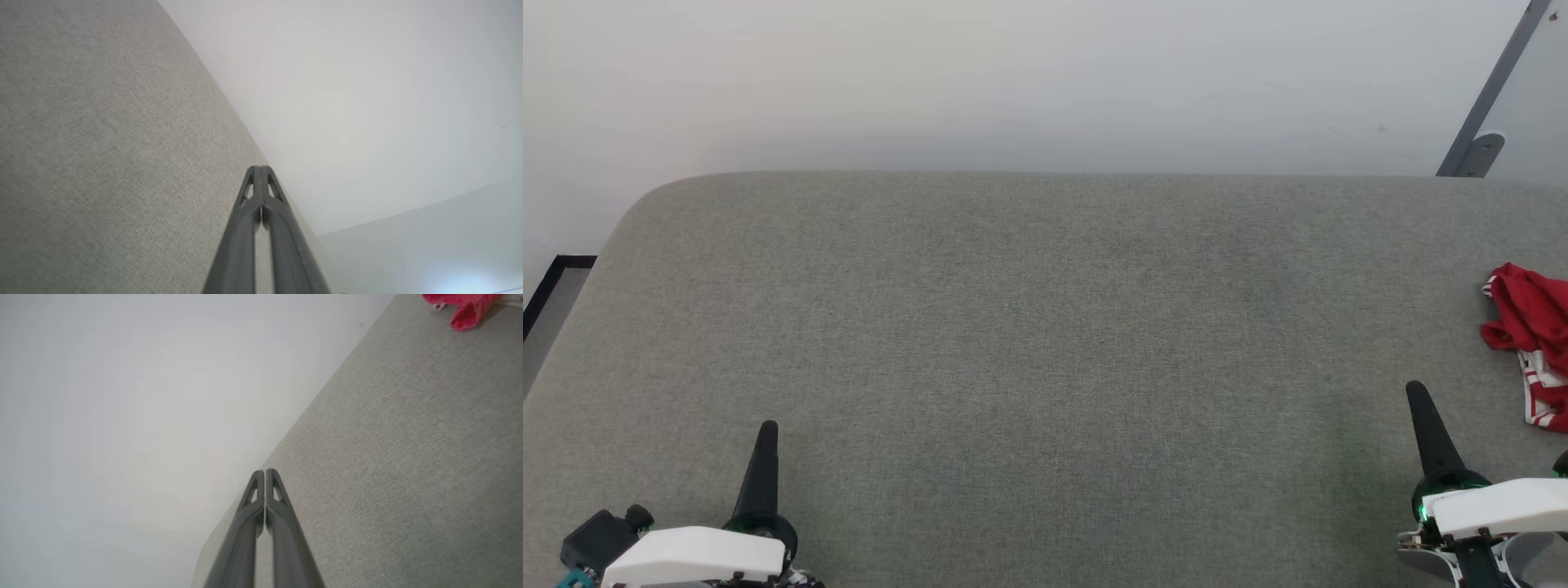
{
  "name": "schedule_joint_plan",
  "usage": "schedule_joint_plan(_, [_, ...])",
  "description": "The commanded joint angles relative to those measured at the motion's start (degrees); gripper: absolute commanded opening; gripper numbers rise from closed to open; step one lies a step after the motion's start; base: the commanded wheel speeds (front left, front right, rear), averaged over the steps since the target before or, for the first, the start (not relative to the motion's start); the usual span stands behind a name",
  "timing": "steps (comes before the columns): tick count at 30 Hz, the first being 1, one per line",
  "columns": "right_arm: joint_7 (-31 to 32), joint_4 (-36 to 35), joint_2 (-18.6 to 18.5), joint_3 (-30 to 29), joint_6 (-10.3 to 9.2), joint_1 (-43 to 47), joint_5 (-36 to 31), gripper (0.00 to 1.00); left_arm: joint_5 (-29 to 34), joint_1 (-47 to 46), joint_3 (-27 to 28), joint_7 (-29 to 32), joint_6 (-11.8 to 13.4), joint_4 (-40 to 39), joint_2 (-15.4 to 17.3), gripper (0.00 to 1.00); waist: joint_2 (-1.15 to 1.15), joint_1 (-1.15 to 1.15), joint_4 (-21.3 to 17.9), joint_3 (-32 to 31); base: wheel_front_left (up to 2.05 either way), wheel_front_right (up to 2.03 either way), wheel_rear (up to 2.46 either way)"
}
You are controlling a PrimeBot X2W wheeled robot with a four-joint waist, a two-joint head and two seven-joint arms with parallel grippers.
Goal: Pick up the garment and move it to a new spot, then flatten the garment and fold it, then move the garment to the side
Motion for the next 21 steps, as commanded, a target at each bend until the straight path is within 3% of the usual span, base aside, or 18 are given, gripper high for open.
schedule_joint_plan(1, [0.3, -0.4, -0.1, 0.1, 0.01, -1.1, 1.2, 0.00, -1.7, -1.6, 0.3, 0.3, 0.1, -0.4, 0.1, 0.00, 0.00, 0.00, 0.0, 0.0, 0.00, 0.00, 0.00])
schedule_joint_plan(21, [1.9, 1.1, 1.2, 0.3, 0.01, -2.6, 10.8, 0.00, -11.6, -3.5, 1.1, 3.3, 0.1, 0.7, -0.7, 0.00, 0.00, 0.00, -0.9, -0.1, 0.00, 0.00, 0.00])
